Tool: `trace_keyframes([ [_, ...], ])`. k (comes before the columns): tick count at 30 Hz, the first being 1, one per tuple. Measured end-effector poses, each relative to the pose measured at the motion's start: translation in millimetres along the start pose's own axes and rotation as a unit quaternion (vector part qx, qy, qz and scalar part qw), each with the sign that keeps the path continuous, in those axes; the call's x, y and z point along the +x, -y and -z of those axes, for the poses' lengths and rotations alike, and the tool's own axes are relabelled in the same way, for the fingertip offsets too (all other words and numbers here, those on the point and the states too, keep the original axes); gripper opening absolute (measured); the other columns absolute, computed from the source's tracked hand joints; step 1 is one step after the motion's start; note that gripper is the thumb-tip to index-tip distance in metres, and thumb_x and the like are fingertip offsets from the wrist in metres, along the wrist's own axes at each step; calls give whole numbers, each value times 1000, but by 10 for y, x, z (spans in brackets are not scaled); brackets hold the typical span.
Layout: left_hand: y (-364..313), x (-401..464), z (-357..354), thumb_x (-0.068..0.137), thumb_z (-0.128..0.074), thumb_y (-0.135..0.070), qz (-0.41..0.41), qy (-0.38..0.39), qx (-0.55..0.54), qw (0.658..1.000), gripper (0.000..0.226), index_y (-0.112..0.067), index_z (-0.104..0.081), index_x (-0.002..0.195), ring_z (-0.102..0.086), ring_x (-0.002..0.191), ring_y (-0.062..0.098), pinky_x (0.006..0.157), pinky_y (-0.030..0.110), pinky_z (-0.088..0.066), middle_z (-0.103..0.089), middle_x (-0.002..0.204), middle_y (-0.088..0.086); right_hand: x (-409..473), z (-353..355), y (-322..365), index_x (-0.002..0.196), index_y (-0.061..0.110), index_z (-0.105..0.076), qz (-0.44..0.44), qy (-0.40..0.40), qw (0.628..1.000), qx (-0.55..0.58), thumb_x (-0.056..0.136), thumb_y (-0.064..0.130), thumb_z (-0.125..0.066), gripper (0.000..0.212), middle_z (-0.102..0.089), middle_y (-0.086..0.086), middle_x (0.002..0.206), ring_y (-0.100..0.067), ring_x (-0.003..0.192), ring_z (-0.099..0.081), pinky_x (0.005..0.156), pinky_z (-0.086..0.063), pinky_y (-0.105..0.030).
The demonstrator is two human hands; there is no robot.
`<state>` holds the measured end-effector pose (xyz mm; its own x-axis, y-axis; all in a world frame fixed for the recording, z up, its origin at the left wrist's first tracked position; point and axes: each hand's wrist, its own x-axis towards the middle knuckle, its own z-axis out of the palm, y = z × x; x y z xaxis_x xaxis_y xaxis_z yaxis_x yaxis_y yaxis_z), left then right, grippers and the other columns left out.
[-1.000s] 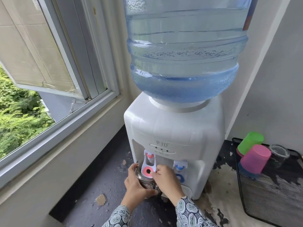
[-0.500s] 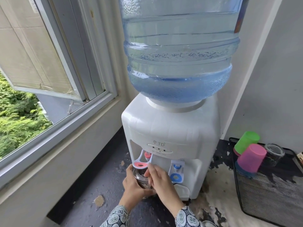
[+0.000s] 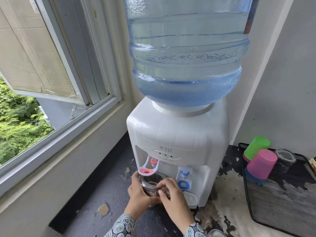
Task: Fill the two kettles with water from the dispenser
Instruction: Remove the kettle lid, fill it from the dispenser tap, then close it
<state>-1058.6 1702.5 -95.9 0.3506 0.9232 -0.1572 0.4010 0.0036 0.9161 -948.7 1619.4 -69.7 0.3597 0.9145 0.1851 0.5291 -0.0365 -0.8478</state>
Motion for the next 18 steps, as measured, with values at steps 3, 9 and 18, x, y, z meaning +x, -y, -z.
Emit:
trace_keyframes([
  [3, 11, 9, -1, 36, -83, -35, -6, 0, 1, 1000, 111, -30, -24, 129, -28, 123, 24, 96, 34, -30, -41, 128, 11, -4, 0, -24, 92, 20, -56, 3, -3, 1000, -2, 86, 9, -55, 13, -49, 15, 100, 3, 93, -54, 83, -44, -8],
  [9, 9, 3, -7, 33, -82, -39, -13, -3, 0, 1000, 109, -32, -26, 127, -30, 121, 23, 94, 31, -30, -43, 126, 8, -13, -7, -52, 92, 23, -55, 1, -1, 1000, 0, 86, 9, -55, 15, -50, 14, 101, 4, 94, -53, 84, -47, -15],
  [18, 9, -2, 0, 33, -82, -40, -15, -5, -6, 1000, 107, -34, -26, 124, -29, 118, 20, 92, 32, -30, -43, 124, 5, -21, 6, -74, 94, 24, -55, -5, 5, 1000, 5, 86, 7, -53, 19, -51, 18, 102, 4, 97, -53, 84, -45, -9],
])
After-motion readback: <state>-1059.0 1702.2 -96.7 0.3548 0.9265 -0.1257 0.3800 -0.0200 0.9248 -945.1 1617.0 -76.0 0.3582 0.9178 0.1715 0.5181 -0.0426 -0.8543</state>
